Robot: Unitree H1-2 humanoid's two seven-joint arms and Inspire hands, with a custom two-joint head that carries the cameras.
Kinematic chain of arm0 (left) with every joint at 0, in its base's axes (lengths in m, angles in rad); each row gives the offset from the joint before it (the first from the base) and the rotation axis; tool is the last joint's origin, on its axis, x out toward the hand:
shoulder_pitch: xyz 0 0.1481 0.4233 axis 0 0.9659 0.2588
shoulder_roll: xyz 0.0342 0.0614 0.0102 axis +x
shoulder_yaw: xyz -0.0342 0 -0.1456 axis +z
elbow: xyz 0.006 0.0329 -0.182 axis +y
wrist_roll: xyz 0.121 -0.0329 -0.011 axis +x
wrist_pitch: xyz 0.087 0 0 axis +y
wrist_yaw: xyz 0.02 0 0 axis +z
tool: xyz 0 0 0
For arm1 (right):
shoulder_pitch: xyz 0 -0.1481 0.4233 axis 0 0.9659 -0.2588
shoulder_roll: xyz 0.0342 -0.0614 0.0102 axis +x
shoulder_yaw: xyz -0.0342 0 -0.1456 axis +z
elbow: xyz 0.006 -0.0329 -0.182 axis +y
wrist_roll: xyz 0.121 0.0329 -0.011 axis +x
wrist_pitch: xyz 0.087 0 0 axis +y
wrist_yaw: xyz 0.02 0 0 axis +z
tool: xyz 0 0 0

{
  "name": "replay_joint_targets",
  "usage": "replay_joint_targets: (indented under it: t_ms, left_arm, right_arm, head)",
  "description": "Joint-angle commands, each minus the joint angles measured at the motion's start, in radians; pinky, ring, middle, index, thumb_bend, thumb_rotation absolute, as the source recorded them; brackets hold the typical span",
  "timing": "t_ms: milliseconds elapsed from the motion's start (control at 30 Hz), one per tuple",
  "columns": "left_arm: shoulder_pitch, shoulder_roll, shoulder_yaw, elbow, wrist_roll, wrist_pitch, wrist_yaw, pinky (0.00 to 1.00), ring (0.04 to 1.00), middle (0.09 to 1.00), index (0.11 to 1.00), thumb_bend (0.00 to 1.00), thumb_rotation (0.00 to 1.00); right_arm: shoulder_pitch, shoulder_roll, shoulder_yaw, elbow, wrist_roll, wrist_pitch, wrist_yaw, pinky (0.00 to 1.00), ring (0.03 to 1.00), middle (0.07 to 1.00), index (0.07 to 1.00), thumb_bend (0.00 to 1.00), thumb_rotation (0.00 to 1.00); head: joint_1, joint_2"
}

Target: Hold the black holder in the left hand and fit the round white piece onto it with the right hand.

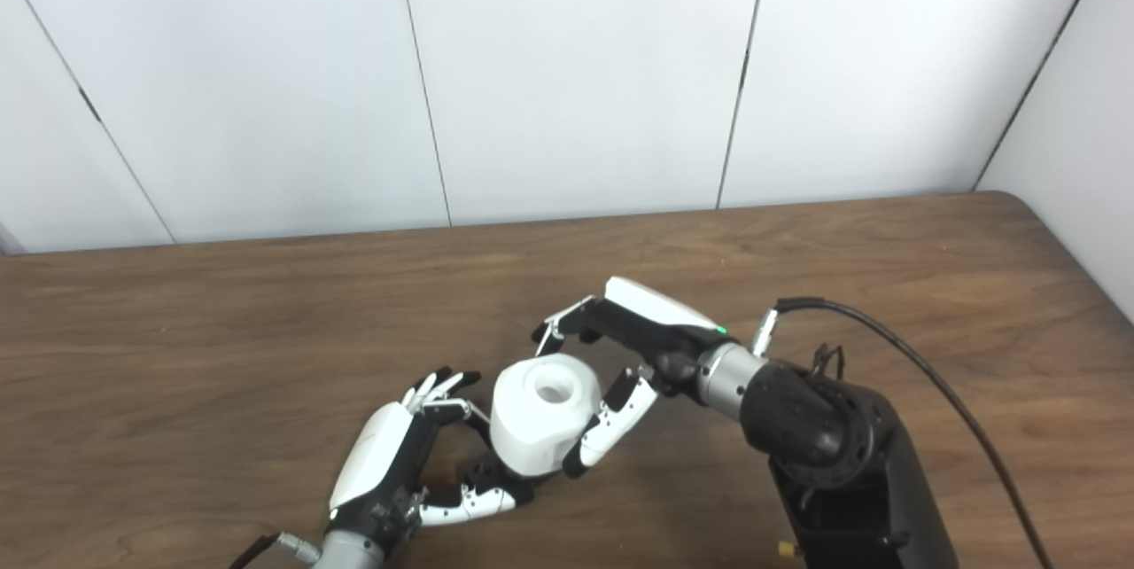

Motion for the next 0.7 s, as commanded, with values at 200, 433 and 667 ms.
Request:
replay_joint_targets:
  t_ms: [200,433,667]
  left_arm:
    - [0.023,0.008,-0.003,-0.051,-0.010,0.013,-0.032,1.00,1.000,0.914,0.480,0.52,0.04]
    - [0.034,0.011,0.000,-0.073,-0.012,0.017,-0.046,1.00,1.000,0.915,0.480,0.52,0.05]
    - [0.039,0.011,-0.003,-0.079,-0.007,0.016,-0.047,1.00,1.000,0.913,0.480,0.52,0.05]
  right_arm:
    - [-0.003,0.004,0.037,-0.004,0.018,-0.006,-0.067,0.84,0.892,0.818,0.478,0.51,0.13]
    - [0.007,0.003,0.065,0.017,0.041,-0.007,-0.114,0.85,0.910,0.820,0.477,0.51,0.13]
    - [0.022,-0.009,0.108,0.044,0.070,-0.025,-0.172,0.84,0.898,0.815,0.478,0.51,0.13]
  head:
    - [0.001,0.006]
    - [0.007,0.012]
    - [0.017,0.014]
